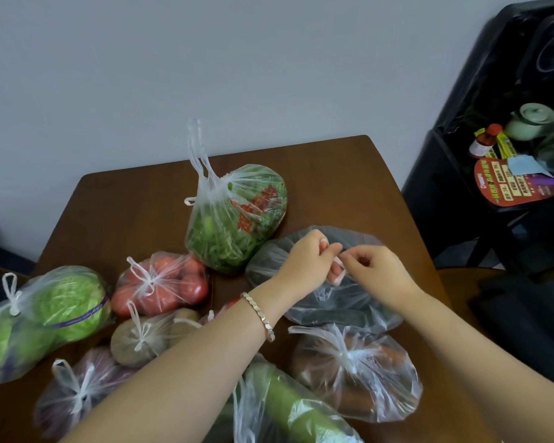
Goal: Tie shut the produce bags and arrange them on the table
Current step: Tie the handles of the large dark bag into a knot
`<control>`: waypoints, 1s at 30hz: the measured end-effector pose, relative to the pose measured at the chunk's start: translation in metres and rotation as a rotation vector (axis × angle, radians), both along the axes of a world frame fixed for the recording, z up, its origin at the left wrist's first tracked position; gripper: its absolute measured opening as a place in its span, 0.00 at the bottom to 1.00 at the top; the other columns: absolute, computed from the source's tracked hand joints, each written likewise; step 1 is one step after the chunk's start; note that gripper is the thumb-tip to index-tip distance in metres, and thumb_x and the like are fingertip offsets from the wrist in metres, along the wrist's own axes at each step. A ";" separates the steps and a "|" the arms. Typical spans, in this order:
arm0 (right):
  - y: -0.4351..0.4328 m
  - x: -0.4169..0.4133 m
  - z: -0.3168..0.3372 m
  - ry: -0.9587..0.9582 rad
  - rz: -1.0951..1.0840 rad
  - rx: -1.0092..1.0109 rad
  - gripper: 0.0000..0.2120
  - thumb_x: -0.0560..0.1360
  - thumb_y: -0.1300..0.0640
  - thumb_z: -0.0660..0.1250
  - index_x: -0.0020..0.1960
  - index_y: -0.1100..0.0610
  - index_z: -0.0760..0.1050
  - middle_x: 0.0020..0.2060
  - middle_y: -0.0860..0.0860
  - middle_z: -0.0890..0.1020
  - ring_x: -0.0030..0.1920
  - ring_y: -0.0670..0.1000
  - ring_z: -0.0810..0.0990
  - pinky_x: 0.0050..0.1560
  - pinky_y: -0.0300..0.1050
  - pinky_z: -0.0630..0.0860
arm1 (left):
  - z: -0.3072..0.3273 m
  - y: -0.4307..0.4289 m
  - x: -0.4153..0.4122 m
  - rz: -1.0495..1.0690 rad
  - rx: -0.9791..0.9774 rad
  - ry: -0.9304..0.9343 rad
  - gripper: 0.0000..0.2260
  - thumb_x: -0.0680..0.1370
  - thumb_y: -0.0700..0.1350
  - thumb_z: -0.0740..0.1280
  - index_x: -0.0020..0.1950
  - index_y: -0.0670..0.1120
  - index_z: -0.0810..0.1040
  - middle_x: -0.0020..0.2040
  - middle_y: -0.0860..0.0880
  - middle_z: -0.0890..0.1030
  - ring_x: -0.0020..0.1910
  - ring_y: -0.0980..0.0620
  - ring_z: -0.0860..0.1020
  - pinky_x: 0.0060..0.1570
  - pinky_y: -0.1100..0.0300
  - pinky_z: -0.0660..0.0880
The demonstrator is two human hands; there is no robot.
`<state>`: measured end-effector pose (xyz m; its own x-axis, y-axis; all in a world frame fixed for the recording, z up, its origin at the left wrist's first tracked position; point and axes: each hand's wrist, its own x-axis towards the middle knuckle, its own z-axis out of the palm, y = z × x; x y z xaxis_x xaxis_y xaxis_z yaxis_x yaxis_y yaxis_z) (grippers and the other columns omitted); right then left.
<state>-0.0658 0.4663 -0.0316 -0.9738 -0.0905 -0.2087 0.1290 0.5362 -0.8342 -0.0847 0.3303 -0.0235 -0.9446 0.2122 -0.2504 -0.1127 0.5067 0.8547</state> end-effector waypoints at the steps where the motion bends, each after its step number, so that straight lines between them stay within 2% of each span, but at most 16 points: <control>1: 0.002 0.004 0.003 -0.011 0.014 -0.051 0.09 0.76 0.56 0.63 0.40 0.52 0.79 0.29 0.51 0.80 0.27 0.46 0.73 0.32 0.39 0.70 | 0.001 -0.002 -0.001 0.006 -0.006 0.013 0.12 0.79 0.46 0.59 0.36 0.50 0.63 0.31 0.50 0.77 0.29 0.56 0.76 0.37 0.61 0.73; 2: 0.005 0.007 0.005 -0.017 0.027 -0.105 0.06 0.75 0.59 0.63 0.44 0.52 0.78 0.32 0.49 0.83 0.30 0.49 0.78 0.36 0.42 0.74 | 0.001 -0.002 -0.002 0.006 0.000 0.021 0.12 0.80 0.47 0.59 0.36 0.50 0.62 0.32 0.50 0.76 0.28 0.58 0.75 0.34 0.63 0.72; 4: 0.010 0.013 0.009 -0.041 0.077 -0.212 0.11 0.72 0.66 0.65 0.49 0.52 0.75 0.35 0.50 0.86 0.39 0.62 0.82 0.45 0.56 0.77 | 0.000 -0.002 -0.001 -0.029 -0.015 0.040 0.13 0.80 0.47 0.58 0.36 0.51 0.61 0.33 0.49 0.74 0.27 0.57 0.75 0.31 0.64 0.71; 6: 0.015 0.015 0.012 -0.041 0.166 -0.294 0.15 0.70 0.72 0.65 0.48 0.55 0.76 0.35 0.52 0.86 0.42 0.69 0.79 0.46 0.62 0.76 | -0.003 0.000 0.002 -0.065 -0.080 0.084 0.13 0.80 0.48 0.57 0.35 0.52 0.60 0.33 0.50 0.72 0.32 0.51 0.72 0.36 0.54 0.69; 7: 0.017 0.015 0.014 -0.014 0.192 -0.317 0.15 0.70 0.74 0.65 0.46 0.55 0.78 0.35 0.51 0.85 0.43 0.65 0.81 0.47 0.59 0.77 | -0.004 0.002 0.002 -0.066 -0.076 0.092 0.13 0.80 0.49 0.57 0.35 0.52 0.61 0.33 0.50 0.72 0.33 0.50 0.71 0.37 0.52 0.69; 9: 0.019 0.016 0.015 0.051 0.171 -0.358 0.14 0.68 0.73 0.67 0.42 0.54 0.81 0.34 0.48 0.85 0.41 0.54 0.83 0.49 0.47 0.80 | -0.003 0.003 0.000 -0.040 -0.008 0.054 0.12 0.80 0.49 0.58 0.37 0.49 0.64 0.36 0.49 0.74 0.35 0.51 0.72 0.40 0.53 0.71; 11: 0.018 0.015 0.013 0.102 0.096 -0.378 0.13 0.67 0.71 0.69 0.40 0.54 0.82 0.33 0.44 0.85 0.38 0.50 0.83 0.45 0.39 0.81 | 0.000 0.002 -0.005 0.010 0.048 -0.008 0.11 0.79 0.50 0.59 0.38 0.47 0.66 0.35 0.49 0.75 0.34 0.53 0.72 0.37 0.60 0.70; 13: 0.015 0.013 0.009 0.109 0.015 -0.398 0.09 0.67 0.69 0.71 0.42 0.58 0.82 0.30 0.45 0.84 0.33 0.45 0.83 0.39 0.33 0.79 | 0.000 0.000 -0.008 0.069 0.093 -0.059 0.13 0.79 0.48 0.60 0.36 0.47 0.66 0.31 0.51 0.73 0.31 0.55 0.72 0.36 0.63 0.69; 16: 0.011 0.008 0.007 0.162 0.010 -0.207 0.05 0.70 0.64 0.70 0.45 0.63 0.80 0.30 0.44 0.81 0.30 0.41 0.81 0.36 0.28 0.76 | -0.003 -0.002 -0.012 0.127 0.195 -0.153 0.14 0.78 0.47 0.62 0.34 0.47 0.65 0.32 0.49 0.74 0.33 0.51 0.72 0.44 0.54 0.71; 19: 0.009 0.006 0.007 0.280 0.179 0.168 0.04 0.74 0.56 0.65 0.44 0.56 0.76 0.37 0.43 0.72 0.36 0.41 0.73 0.40 0.28 0.69 | -0.007 -0.005 -0.015 0.141 0.282 -0.217 0.13 0.78 0.47 0.62 0.35 0.45 0.67 0.38 0.40 0.76 0.39 0.46 0.72 0.46 0.50 0.69; 21: 0.009 0.004 0.004 0.266 0.251 0.231 0.07 0.77 0.54 0.60 0.40 0.51 0.71 0.41 0.43 0.67 0.43 0.42 0.68 0.44 0.30 0.66 | -0.011 -0.009 -0.018 0.091 0.313 -0.282 0.13 0.78 0.47 0.63 0.35 0.45 0.67 0.40 0.38 0.73 0.41 0.44 0.70 0.46 0.50 0.67; 24: 0.016 -0.008 0.003 -0.019 0.061 -0.149 0.11 0.77 0.56 0.58 0.36 0.51 0.71 0.40 0.45 0.70 0.46 0.45 0.68 0.47 0.33 0.65 | -0.007 -0.026 -0.030 -0.070 0.220 -0.332 0.17 0.74 0.54 0.67 0.31 0.45 0.70 0.31 0.42 0.69 0.29 0.49 0.67 0.36 0.64 0.68; 26: 0.029 -0.021 -0.001 -0.175 -0.134 -0.408 0.10 0.73 0.53 0.61 0.34 0.52 0.73 0.37 0.50 0.72 0.42 0.50 0.70 0.47 0.43 0.67 | -0.002 -0.042 -0.045 -0.094 0.082 -0.276 0.21 0.71 0.59 0.67 0.37 0.39 0.77 0.32 0.44 0.72 0.29 0.52 0.70 0.37 0.64 0.69; 27: 0.037 -0.025 -0.006 -0.209 -0.217 -0.466 0.10 0.71 0.52 0.62 0.31 0.52 0.73 0.35 0.51 0.71 0.41 0.53 0.70 0.47 0.47 0.66 | -0.003 -0.052 -0.054 -0.084 0.002 -0.227 0.22 0.70 0.59 0.68 0.38 0.38 0.78 0.33 0.47 0.76 0.32 0.53 0.73 0.40 0.62 0.70; 28: 0.045 -0.025 -0.013 -0.224 -0.274 -0.466 0.11 0.71 0.53 0.63 0.30 0.52 0.74 0.34 0.52 0.71 0.40 0.53 0.70 0.47 0.49 0.66 | -0.006 -0.063 -0.061 -0.079 -0.084 -0.166 0.20 0.70 0.58 0.68 0.35 0.41 0.77 0.32 0.51 0.77 0.33 0.55 0.75 0.42 0.59 0.70; 30: 0.059 -0.020 -0.034 -0.255 -0.361 -0.376 0.12 0.73 0.57 0.64 0.31 0.53 0.77 0.33 0.51 0.73 0.39 0.50 0.71 0.45 0.48 0.67 | -0.019 -0.083 -0.070 -0.099 -0.304 -0.062 0.20 0.71 0.55 0.69 0.26 0.46 0.68 0.28 0.49 0.74 0.32 0.52 0.75 0.42 0.54 0.72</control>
